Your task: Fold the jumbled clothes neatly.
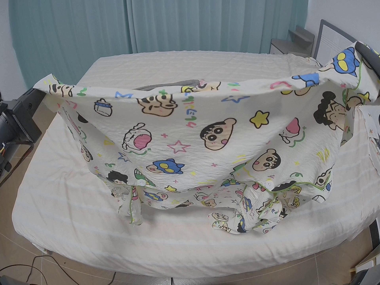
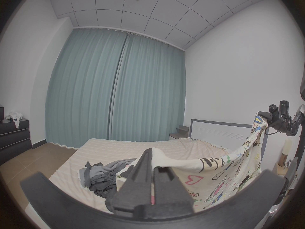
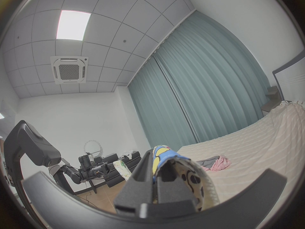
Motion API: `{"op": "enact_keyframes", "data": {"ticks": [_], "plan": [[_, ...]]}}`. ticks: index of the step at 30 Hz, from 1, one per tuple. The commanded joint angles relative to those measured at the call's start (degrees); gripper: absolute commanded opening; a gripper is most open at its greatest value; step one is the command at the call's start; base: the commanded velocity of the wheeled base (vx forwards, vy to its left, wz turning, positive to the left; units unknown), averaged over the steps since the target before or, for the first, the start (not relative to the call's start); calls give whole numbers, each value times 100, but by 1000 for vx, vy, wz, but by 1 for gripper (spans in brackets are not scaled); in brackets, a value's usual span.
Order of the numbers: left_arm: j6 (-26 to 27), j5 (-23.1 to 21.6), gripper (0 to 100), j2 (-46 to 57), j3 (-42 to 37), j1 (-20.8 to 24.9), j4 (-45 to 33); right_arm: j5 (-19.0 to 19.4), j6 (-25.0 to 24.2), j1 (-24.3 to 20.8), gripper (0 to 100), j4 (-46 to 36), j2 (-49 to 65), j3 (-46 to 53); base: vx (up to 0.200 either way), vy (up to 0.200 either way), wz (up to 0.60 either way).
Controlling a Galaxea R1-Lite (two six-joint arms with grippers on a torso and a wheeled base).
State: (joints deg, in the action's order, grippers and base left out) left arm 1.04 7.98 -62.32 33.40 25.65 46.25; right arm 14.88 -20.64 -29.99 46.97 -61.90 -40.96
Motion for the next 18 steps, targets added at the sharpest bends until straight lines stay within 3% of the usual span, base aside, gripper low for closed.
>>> {"op": "enact_keyframes", "data": {"ticks": [1,18], "plan": [[2,1,0,-8,-9,2,7,-3,-10,19,0,5,3,0,0,-200,0],[2,10,0,9,-27,10,16,6,-19,37,0,5,47,-44,0,-200,0]]}}
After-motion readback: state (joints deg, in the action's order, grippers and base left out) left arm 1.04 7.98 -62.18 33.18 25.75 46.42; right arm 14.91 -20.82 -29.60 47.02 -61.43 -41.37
